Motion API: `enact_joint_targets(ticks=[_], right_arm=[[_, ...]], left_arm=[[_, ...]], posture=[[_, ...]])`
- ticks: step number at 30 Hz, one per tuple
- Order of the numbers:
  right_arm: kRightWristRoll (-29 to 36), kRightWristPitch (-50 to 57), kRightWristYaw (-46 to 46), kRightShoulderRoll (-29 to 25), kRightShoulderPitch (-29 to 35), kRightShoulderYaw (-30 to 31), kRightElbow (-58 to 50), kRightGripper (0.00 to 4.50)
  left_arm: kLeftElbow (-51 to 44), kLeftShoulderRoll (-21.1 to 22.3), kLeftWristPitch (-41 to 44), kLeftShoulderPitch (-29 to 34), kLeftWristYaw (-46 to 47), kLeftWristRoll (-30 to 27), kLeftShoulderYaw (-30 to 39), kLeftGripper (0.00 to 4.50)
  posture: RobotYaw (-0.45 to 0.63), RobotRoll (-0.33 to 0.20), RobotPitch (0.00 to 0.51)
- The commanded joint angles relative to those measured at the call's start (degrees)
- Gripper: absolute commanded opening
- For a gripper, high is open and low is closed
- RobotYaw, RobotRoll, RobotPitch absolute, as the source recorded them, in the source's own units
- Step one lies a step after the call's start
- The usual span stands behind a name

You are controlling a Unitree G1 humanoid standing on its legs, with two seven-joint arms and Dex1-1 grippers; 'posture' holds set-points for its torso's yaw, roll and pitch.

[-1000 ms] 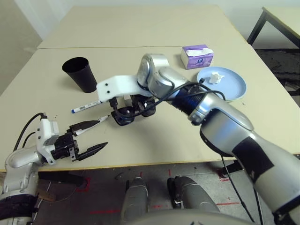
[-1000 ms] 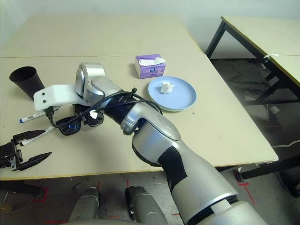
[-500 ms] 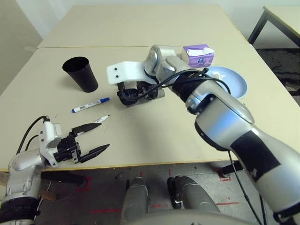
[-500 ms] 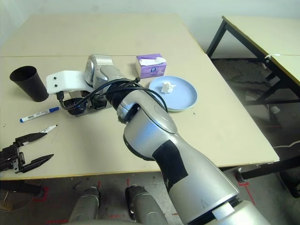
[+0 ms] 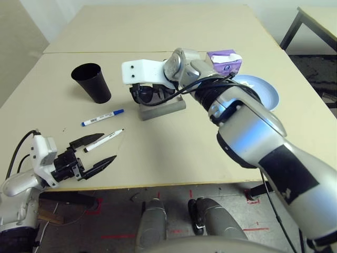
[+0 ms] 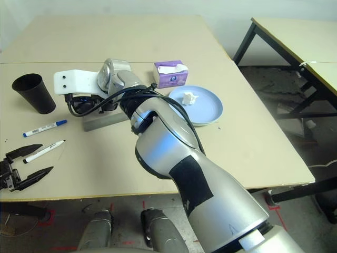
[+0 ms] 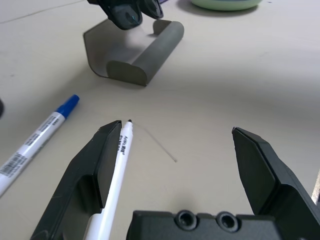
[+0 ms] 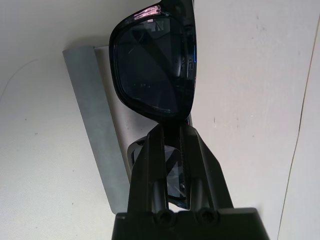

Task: Organize and tidy the items on the table.

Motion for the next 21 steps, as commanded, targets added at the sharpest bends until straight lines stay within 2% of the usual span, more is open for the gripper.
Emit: enact_joint_targets(ticks=[1,21], right_arm=[[-1.0,-0.2,0.9,2.7,0.6,-0.3,0.5,0.14],[-3.4,-1.1,-2.5,2.2,5.0,-0.4,1.3,0.14]], left_arm=[[-2.4,-0.6,1.0,1.8,1.2,-0.4,0.9,4.5],[-7.8,-1.4,3.9,3.3,4.6,-0.6,0.7,4.5]], posture=[[0.12,0.0,0.169],[0.13,0.0,0.185]])
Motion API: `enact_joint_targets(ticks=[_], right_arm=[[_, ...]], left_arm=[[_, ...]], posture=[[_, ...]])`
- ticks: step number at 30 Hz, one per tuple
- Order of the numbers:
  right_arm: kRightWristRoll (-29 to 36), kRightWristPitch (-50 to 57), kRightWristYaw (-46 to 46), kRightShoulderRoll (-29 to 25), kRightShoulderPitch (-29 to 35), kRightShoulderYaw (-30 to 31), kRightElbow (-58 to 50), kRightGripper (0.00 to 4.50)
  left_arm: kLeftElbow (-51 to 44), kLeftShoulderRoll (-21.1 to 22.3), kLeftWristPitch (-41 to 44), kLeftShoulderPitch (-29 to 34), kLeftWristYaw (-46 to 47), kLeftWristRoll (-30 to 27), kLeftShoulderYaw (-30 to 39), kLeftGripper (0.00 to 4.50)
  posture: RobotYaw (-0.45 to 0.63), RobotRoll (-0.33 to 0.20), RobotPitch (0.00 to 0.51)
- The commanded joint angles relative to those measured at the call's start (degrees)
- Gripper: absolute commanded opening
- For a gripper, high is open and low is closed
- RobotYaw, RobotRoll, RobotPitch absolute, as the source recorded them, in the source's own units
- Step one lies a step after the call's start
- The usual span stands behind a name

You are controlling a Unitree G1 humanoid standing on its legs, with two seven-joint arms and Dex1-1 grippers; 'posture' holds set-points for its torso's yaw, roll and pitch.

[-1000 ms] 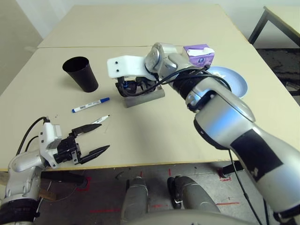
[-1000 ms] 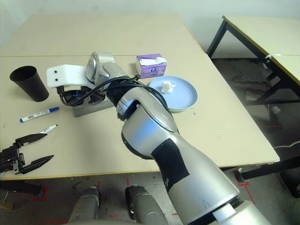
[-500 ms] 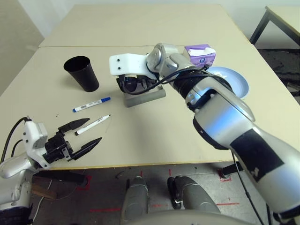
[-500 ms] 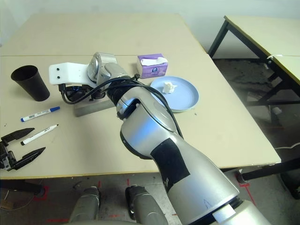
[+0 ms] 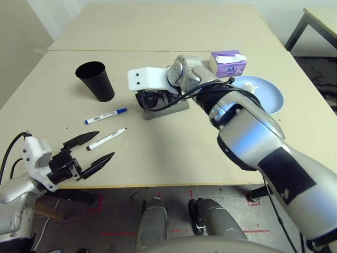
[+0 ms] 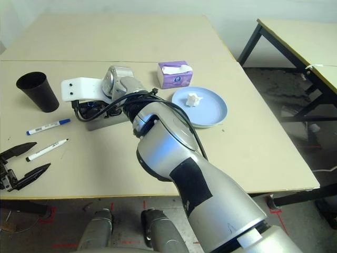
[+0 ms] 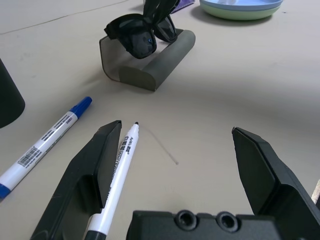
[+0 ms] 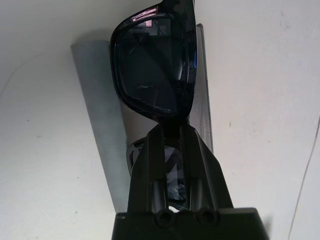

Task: Organize and tidy the items on the table.

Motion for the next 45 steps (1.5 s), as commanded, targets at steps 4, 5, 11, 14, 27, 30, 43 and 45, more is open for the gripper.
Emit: enact_joint_targets(ticks=[4,5,11,14,27,30,43,45], right_arm=[[-0.9,-0.2,-1.4,2.1,2.3,-0.3,1.2,0.14],[-1.1,-0.2,-1.5,2.0,2.5,-0.2,1.3,0.14],[-2.3,-0.1,-0.3,1.4,3.5,0.4,1.5,0.14],[-3.1,0.0,1.5,1.2,4.0,0.8,1.5,0.14],[-3.4,0.9,2.8,1.4,3.9,-0.6,1.1,1.39],[-3.5,0.9,3.1,1.2,3.9,-0.7,1.0,2.52],[-2.0,1.8,6.2,-0.8,0.6,-2.9,0.3,4.48],[-1.2,2.2,7.0,-1.0,-0.7,-3.9,0.1,4.48]], left_arm=[[-1.8,-0.5,1.5,0.8,0.2,0.2,-0.7,4.5],[-1.9,-0.6,1.6,0.9,0.2,0.2,-0.7,4.5],[-2.9,-0.8,2.1,1.3,0.3,0.1,-0.5,4.5],[-3.2,-0.9,2.3,1.3,0.5,0.2,-0.7,4.5],[-3.0,-1.4,2.8,0.4,0.5,0.6,-1.6,4.5],[-2.6,-1.3,2.7,0.1,0.4,0.6,-1.8,4.5],[0.9,-1.4,1.7,-2.2,-0.7,1.5,-2.9,4.5],[1.6,-1.6,1.5,-2.7,-1.0,1.7,-3.1,4.5]], posture=[[0.13,0.0,0.187],[0.13,0.0,0.188],[0.13,0.0,0.189],[0.12,0.0,0.191],[0.11,0.0,0.189],[0.11,0.0,0.187],[0.08,0.0,0.174],[0.07,0.0,0.171]])
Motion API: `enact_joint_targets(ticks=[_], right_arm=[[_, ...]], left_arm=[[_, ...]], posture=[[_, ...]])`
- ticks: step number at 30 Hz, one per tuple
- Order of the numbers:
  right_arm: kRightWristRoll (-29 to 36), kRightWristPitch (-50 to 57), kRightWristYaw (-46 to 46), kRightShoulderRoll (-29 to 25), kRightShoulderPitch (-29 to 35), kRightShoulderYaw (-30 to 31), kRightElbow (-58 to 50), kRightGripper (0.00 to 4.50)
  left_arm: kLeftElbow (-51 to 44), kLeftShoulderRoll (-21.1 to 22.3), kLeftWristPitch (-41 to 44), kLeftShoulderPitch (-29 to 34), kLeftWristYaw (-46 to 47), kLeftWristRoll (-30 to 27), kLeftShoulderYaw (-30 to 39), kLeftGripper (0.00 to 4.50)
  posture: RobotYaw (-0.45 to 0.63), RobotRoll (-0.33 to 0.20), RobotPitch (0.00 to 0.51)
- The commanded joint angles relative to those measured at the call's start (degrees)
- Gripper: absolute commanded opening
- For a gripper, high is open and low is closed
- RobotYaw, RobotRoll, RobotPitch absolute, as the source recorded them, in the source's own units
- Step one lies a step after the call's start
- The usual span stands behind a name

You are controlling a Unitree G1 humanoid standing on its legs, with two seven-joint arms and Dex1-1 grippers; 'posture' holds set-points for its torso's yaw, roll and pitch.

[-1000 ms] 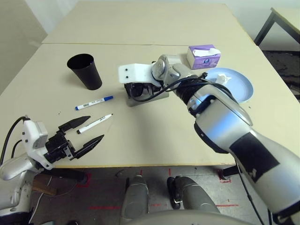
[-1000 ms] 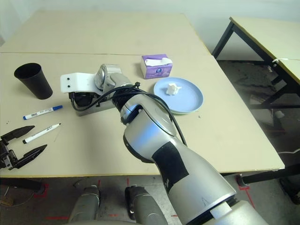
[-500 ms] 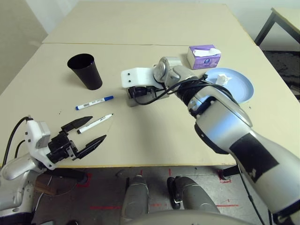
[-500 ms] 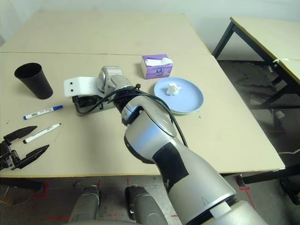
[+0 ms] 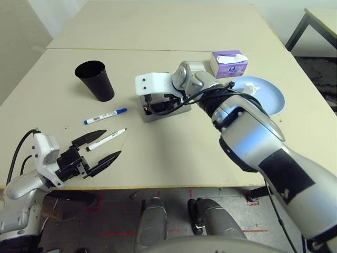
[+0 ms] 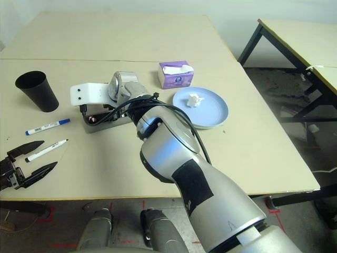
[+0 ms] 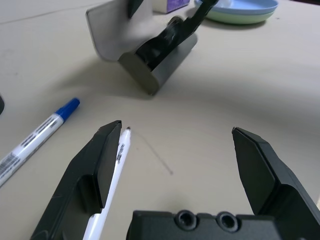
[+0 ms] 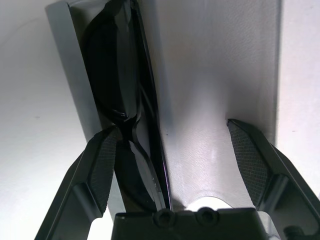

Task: Organize and tidy the items on the table.

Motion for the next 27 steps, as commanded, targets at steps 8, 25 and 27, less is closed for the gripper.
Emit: enact_joint_targets(ticks=[8,25,27], right_arm=[[2.4,0.5,0.8,0.9,-5.5,-3.2,0.3,4.48],[13.2,11.4,18.3,-10.7,-0.2,-12.0,-14.8,4.48],[14.4,16.2,20.1,-14.0,5.2,-12.3,-24.0,4.48]], left_arm=[[3.0,-0.6,-1.4,-2.1,-1.6,1.1,-2.2,4.5],[4.9,-0.8,-1.8,-3.0,0.1,0.1,-0.7,4.5],[4.6,-0.8,-1.8,-2.8,0.4,0.1,-0.8,4.5]], posture=[[0.06,0.0,0.17],[0.07,0.0,0.178],[0.07,0.0,0.18]])
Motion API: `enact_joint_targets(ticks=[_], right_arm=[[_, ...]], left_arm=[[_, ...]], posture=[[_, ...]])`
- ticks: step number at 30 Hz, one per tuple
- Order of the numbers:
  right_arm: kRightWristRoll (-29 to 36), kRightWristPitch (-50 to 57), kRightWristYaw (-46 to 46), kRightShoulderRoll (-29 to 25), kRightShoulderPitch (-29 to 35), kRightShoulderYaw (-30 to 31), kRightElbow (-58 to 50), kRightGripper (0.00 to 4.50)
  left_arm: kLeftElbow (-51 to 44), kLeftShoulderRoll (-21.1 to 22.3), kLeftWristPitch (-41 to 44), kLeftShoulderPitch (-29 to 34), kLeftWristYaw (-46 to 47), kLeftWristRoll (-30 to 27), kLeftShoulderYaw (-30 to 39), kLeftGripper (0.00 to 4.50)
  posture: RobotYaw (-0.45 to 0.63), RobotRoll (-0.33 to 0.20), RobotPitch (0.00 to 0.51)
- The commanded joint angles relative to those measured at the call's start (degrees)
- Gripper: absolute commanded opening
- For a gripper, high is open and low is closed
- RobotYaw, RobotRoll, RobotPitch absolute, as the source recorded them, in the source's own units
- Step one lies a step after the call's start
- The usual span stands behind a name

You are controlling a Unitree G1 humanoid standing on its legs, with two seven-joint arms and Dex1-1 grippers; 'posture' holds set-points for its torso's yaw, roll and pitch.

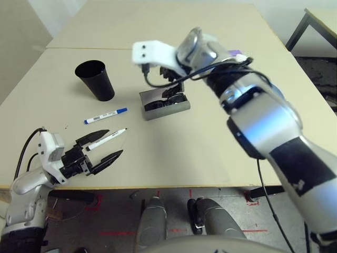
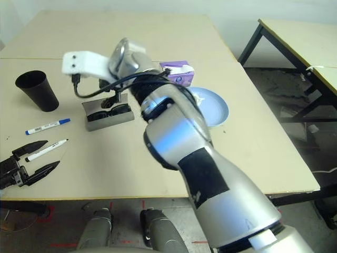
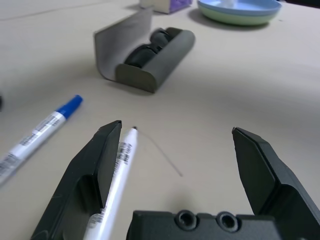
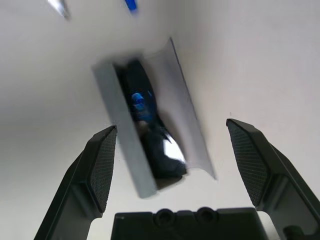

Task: Organize and tidy the items on the table.

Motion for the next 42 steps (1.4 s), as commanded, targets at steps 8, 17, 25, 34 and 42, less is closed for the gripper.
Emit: enact_joint_targets(ticks=[8,17,25,34,42], right_arm=[[12.4,22.4,1.5,-18.3,31.2,-9.9,-45.5,4.48],[28.9,21.8,-3.5,-22.2,51.0,-23.2,-61.7,4.48],[36.6,8.0,-10.0,-20.8,70.2,-31.1,-67.5,4.48],[38.7,-19.2,-4.9,-21.1,79.6,-31.9,-55.7,4.48],[42.1,-30.0,3.0,-22.0,81.1,-30.5,-46.8,4.48]], left_arm=[[-1.6,-0.3,1.4,0.6,2.0,0.0,0.4,4.5],[-0.6,0.5,2.8,-1.8,1.6,0.2,0.1,4.5],[-0.6,0.2,3.3,-1.7,2.3,0.4,0.5,4.5],[0.2,-0.2,5.2,-3.7,6.7,1.3,0.4,4.5],[0.6,-0.3,5.6,-6.7,9.6,3.3,-1.1,4.5]], posture=[[0.05,0.0,0.178],[0.03,0.0,0.171],[0.03,0.0,0.171],[0.03,0.0,0.167],[0.03,0.0,0.164]])
